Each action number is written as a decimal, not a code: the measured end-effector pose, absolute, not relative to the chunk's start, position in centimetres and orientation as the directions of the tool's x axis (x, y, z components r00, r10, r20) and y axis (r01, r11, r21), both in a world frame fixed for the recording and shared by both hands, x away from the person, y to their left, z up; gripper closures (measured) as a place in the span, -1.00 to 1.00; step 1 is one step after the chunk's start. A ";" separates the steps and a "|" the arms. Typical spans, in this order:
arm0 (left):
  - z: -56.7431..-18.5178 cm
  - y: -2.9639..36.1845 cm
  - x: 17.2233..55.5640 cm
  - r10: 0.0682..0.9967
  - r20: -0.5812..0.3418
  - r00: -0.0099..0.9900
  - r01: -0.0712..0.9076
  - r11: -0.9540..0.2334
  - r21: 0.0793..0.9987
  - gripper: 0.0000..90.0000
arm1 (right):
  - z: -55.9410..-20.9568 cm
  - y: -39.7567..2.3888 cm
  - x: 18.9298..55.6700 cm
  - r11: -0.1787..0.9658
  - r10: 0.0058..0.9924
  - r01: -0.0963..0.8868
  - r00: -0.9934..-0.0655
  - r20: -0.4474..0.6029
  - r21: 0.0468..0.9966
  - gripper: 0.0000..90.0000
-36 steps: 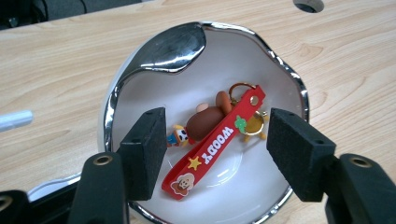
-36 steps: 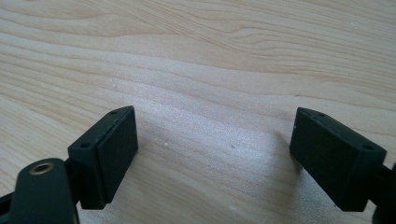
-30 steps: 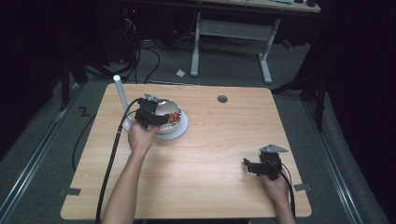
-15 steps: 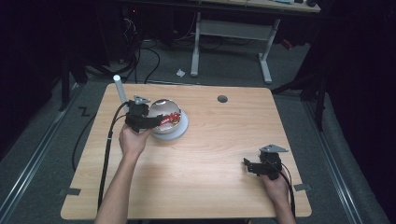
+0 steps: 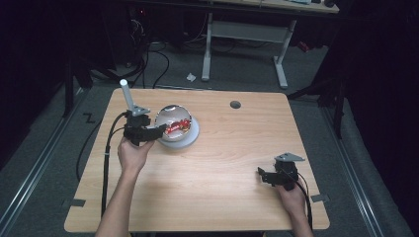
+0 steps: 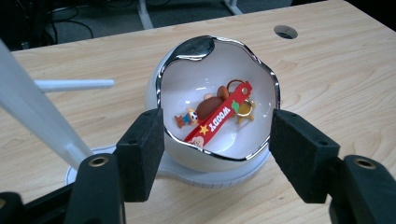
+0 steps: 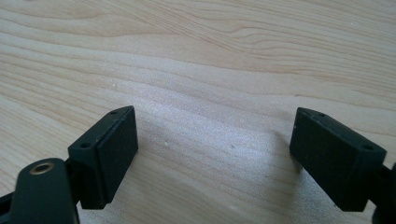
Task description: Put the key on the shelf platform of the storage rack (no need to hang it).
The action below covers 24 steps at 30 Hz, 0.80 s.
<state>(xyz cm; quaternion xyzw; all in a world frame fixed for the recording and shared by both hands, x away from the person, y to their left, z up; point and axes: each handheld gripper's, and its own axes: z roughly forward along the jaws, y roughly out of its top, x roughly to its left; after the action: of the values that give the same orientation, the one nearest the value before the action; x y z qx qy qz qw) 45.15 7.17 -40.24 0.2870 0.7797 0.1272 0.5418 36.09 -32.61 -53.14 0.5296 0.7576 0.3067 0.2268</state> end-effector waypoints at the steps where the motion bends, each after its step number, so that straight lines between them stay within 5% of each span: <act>1: -40.2 7.3 45.0 0.585 -0.774 -0.243 0.308 0.803 0.510 -0.20 | -53.1 -32.6 36.1 0.251 0.942 0.663 -0.336 -0.019 0.705 -0.66; 24: -40.1 10.4 42.2 0.525 -0.813 -0.251 0.256 0.846 0.467 -0.20 | -53.1 -32.6 36.1 0.251 0.942 0.663 -0.336 -0.019 0.705 -0.66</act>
<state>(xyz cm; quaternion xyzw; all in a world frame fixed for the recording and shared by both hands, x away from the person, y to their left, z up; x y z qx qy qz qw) 42.19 10.35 -40.11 0.2497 0.7818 0.1201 0.5585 36.08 -32.61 -53.14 0.5297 0.7576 0.3068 0.2267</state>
